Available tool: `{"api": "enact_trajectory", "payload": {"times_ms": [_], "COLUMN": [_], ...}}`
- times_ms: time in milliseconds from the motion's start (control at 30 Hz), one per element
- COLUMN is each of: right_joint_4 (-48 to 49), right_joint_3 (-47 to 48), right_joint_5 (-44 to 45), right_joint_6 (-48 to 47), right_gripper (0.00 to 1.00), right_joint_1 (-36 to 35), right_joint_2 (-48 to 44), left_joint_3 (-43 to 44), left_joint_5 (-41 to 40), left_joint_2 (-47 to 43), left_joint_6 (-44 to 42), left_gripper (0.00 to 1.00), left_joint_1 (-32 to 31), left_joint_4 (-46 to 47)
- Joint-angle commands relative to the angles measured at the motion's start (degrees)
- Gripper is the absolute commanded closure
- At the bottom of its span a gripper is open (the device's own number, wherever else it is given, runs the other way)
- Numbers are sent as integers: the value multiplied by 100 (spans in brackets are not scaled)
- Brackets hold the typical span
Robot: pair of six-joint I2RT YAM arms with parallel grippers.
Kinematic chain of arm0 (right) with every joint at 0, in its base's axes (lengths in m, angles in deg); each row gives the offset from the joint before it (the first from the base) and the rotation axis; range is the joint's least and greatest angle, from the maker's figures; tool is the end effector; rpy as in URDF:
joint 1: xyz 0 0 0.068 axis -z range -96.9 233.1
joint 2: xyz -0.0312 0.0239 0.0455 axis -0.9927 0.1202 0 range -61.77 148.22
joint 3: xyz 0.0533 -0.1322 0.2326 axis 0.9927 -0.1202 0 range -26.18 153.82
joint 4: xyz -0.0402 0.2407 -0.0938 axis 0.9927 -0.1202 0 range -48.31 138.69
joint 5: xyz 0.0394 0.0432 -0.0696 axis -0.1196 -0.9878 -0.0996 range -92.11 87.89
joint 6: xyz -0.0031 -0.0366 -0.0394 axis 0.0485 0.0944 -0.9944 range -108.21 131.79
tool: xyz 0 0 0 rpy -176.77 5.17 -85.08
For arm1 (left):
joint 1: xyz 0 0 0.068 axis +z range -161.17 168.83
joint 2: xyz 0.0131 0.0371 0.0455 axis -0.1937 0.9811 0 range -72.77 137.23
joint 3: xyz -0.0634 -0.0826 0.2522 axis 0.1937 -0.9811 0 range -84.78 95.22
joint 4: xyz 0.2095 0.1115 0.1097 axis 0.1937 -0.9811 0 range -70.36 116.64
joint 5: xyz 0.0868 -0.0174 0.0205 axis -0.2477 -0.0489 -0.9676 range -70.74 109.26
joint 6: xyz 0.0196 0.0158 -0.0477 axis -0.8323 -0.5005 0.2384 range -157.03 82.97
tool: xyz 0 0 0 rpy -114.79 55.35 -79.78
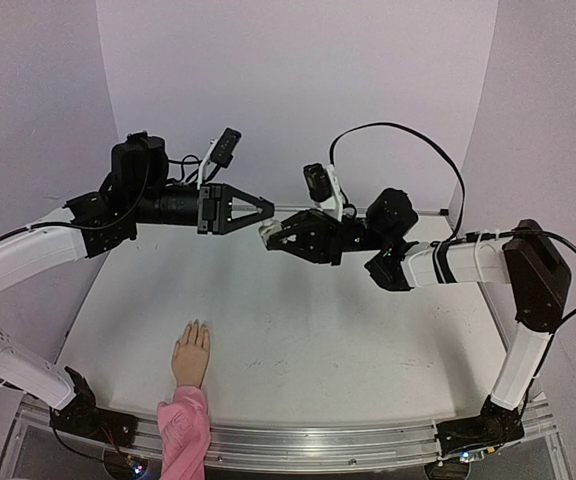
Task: Paint the nails
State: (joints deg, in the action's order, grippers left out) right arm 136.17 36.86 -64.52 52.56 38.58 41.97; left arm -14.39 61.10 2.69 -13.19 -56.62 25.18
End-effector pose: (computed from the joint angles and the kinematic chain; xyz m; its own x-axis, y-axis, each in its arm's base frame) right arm 0.2414 0.2815 0.3216 -0.1013 0.3247 -0.9404 -0.9130 -0.4059 -0.0418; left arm 0.1956 -0.2325 0.3958 -0.4754 0.0538 -0.8782 0.8787 0.0788 -0.4708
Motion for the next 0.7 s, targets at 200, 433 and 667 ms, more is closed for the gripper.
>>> {"api": "enact_trajectory", "payload": {"times_ms": [200,433,667], "right_joint_4": [-142,-3584,-3047], "right_joint_3": [76,508,610], "right_joint_5": [723,9917,9139], "right_joint_6": [-745,-3580,-4477], "right_gripper": [100,100,100], "right_joint_1": [4,-1256,-1543], "right_joint_2": [-283,-756,-622], "left_joint_3": [263,548,713], "left_joint_5": [-433,-2921,-2701], "left_joint_2": [82,34,207], "left_joint_6": [-76,-356,-338], "left_gripper": [95,100,88], "left_joint_1": [-25,-269,-262], "left_joint_4": [205,-1150,-1296]}}
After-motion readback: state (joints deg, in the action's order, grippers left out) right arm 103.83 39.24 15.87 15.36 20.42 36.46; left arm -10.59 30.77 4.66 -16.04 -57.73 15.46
